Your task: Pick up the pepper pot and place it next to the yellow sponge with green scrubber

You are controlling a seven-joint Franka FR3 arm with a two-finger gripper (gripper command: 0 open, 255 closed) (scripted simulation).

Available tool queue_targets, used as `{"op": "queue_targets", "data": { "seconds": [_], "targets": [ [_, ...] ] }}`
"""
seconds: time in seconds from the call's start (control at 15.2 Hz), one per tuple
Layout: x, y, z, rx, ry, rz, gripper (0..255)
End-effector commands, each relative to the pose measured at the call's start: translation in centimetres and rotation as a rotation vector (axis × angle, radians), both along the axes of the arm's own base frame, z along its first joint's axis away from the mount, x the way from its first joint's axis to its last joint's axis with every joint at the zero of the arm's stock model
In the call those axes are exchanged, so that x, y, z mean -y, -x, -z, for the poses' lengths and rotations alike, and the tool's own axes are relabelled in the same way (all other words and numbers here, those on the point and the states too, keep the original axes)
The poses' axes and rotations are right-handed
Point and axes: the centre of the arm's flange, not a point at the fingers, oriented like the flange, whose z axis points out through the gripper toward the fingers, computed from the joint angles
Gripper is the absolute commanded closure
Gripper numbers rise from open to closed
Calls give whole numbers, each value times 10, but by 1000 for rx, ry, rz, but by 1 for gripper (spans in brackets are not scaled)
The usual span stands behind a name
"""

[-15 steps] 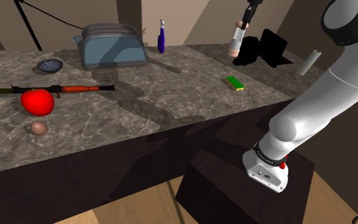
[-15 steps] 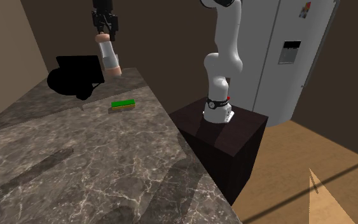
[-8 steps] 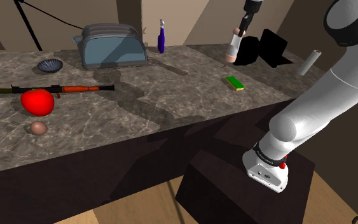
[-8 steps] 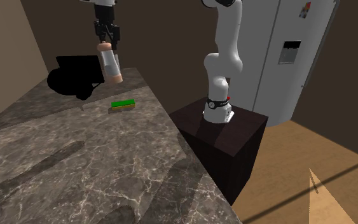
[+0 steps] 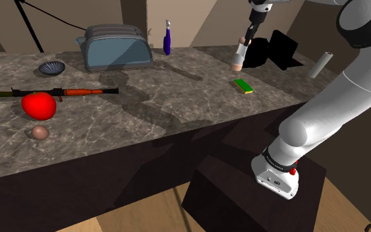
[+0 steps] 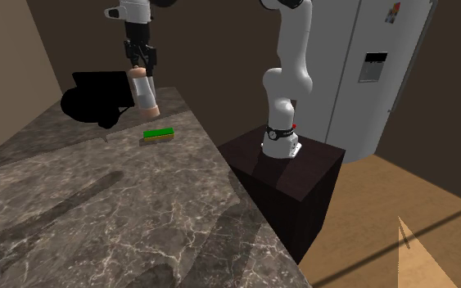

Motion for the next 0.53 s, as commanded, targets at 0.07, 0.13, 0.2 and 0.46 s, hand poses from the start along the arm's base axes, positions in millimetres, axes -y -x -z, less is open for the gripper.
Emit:
{"op": "queue_targets", "data": {
  "seconds": [0.07, 0.13, 0.2, 0.46],
  "targets": [
    [-1, 0, 17, 1, 0, 0, 255],
    [-1, 0, 22, 1, 0, 0, 255],
    [-1, 0, 27, 1, 0, 0, 255],
    [-1, 0, 48, 1, 0, 0, 255]
  ]
}}
